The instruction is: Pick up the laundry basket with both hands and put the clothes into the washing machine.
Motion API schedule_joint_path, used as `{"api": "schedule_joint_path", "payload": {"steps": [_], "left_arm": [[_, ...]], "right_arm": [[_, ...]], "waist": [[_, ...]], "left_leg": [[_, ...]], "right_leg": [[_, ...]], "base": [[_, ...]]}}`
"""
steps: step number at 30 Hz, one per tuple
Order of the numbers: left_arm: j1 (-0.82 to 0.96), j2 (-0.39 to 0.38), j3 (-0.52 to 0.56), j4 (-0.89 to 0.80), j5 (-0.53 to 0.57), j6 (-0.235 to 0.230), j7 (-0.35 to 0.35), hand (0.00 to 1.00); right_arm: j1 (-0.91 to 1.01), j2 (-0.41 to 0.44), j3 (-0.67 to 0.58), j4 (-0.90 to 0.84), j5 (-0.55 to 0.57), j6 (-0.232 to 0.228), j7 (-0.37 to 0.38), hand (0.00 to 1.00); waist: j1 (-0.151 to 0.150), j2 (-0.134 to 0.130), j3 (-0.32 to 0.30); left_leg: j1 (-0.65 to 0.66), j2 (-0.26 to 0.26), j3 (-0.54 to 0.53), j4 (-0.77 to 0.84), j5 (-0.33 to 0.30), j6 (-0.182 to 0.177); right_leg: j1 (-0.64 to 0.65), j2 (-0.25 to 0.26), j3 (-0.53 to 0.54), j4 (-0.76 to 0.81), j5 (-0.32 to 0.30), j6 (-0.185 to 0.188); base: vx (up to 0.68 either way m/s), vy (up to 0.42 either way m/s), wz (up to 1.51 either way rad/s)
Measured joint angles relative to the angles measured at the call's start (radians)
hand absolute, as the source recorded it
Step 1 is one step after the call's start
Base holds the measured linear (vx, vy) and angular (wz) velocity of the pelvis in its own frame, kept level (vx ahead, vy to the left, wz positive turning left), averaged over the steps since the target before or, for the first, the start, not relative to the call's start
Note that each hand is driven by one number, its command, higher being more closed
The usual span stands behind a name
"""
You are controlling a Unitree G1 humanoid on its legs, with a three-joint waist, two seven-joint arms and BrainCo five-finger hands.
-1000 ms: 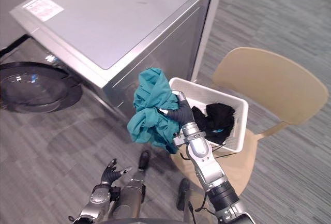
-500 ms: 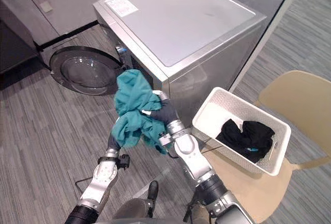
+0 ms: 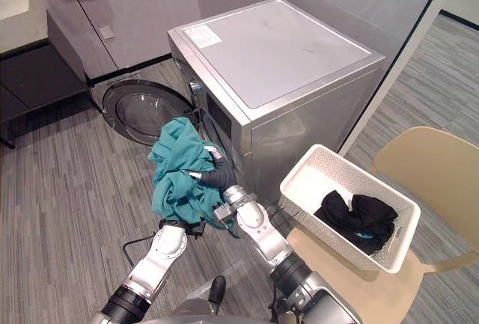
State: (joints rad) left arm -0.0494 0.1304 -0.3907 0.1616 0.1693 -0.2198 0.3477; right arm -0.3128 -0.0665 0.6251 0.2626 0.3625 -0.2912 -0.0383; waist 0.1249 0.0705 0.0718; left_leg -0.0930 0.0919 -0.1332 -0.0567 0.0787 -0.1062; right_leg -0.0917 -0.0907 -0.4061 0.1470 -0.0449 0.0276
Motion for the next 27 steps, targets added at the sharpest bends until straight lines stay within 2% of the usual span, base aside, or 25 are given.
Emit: {"api": "schedule_joint_path", "payload": {"steps": [7,10,12,13,18,21,23,24,25,26,27], "left_arm": [[0.002,0.01,0.011,0.018,0.0,0.018,0.0,1.0],[0.016,0.011,0.03,0.019,0.001,0.016,-0.02,1.0],[0.042,-0.002,0.075,0.019,0.015,0.013,-0.021,1.0],[0.052,-0.005,0.09,0.019,0.025,0.009,-0.021,1.0],[0.145,-0.006,0.222,0.025,0.037,-0.024,-0.019,1.0],[0.159,-0.009,0.256,0.063,0.025,-0.026,-0.019,1.0],[0.152,-0.007,0.256,0.095,0.002,-0.027,-0.022,1.0],[0.147,-0.011,0.256,0.119,-0.023,-0.027,-0.033,1.0],[0.147,-0.013,0.26,0.133,-0.031,-0.027,-0.041,1.0],[0.139,-0.015,0.279,0.164,-0.048,-0.027,-0.046,1.0],[0.136,-0.015,0.288,0.178,-0.055,-0.026,-0.048,1.0]], "right_arm": [[0.053,-0.018,0.006,-0.024,-0.03,-0.011,0.022,0.0],[0.113,-0.029,-0.04,-0.079,-0.134,-0.004,0.019,0.0],[0.176,-0.047,-0.084,-0.132,-0.281,0.0,0.002,0.0],[0.189,-0.052,-0.092,-0.142,-0.314,0.003,-0.005,0.0],[0.261,-0.12,-0.218,-0.219,-0.585,0.018,-0.093,0.0],[0.268,-0.155,-0.263,-0.214,-0.672,0.029,-0.128,0.0],[0.27,-0.158,-0.279,-0.19,-0.707,0.034,-0.135,0.0],[0.278,-0.158,-0.295,-0.163,-0.726,0.037,-0.134,0.0],[0.277,-0.158,-0.298,-0.133,-0.732,0.04,-0.134,0.0],[0.271,-0.148,-0.303,-0.061,-0.736,0.046,-0.132,0.0],[0.269,-0.14,-0.306,-0.029,-0.735,0.053,-0.131,0.0]], "waist": [[-0.001,-0.002,-0.009],[-0.001,-0.01,-0.024],[-0.001,-0.014,-0.029],[-0.001,-0.017,-0.035],[-0.002,-0.023,-0.039],[-0.003,-0.027,-0.036],[-0.006,-0.042,-0.026],[-0.009,-0.055,-0.018],[-0.007,-0.058,-0.016],[-0.008,-0.059,-0.014],[-0.009,-0.067,-0.01]], "left_leg": [[-0.008,0.021,0.024,0.0,0.004,0.003],[-0.012,0.022,0.027,-0.007,0.007,0.0],[0.001,0.019,0.027,-0.011,0.01,-0.003],[0.001,0.016,0.027,-0.011,0.01,-0.003],[-0.01,0.009,0.022,-0.009,0.01,-0.003],[-0.076,-0.006,-0.013,0.041,0.011,-0.001],[-0.126,-0.033,0.006,0.061,0.05,0.052],[-0.152,-0.049,0.111,0.062,0.057,0.136],[-0.159,-0.047,0.222,0.068,0.041,0.155],[-0.17,-0.027,0.386,0.066,0.02,0.172],[-0.173,-0.019,0.433,0.066,0.019,0.173]], "right_leg": [[-0.056,0.011,0.027,0.071,-0.03,-0.021],[-0.085,0.003,0.029,0.119,-0.056,-0.019],[-0.096,-0.008,0.029,0.159,-0.084,-0.018],[-0.104,-0.013,0.03,0.172,-0.091,-0.02],[-0.129,-0.024,0.019,0.218,-0.127,-0.019],[-0.128,-0.038,-0.058,0.214,-0.122,-0.026],[-0.129,-0.084,-0.122,0.223,-0.143,-0.021],[-0.121,-0.119,-0.186,0.22,-0.148,-0.031],[-0.117,-0.124,-0.217,0.216,-0.147,-0.031],[-0.109,-0.14,-0.27,0.219,-0.148,-0.027],[-0.106,-0.146,-0.284,0.218,-0.146,-0.022]], "base": [[-0.02,-0.063,-0.12],[0.04,-0.068,-0.01],[0.08,-0.073,0.04],[0.09,-0.073,0.04],[0.05,-0.073,0.09],[0.0,-0.03,0.64],[-0.02,0.068,1.27],[-0.02,0.104,1.23],[0.03,0.129,1.54],[0.04,0.081,1.01],[0.08,0.076,1.16]]}}
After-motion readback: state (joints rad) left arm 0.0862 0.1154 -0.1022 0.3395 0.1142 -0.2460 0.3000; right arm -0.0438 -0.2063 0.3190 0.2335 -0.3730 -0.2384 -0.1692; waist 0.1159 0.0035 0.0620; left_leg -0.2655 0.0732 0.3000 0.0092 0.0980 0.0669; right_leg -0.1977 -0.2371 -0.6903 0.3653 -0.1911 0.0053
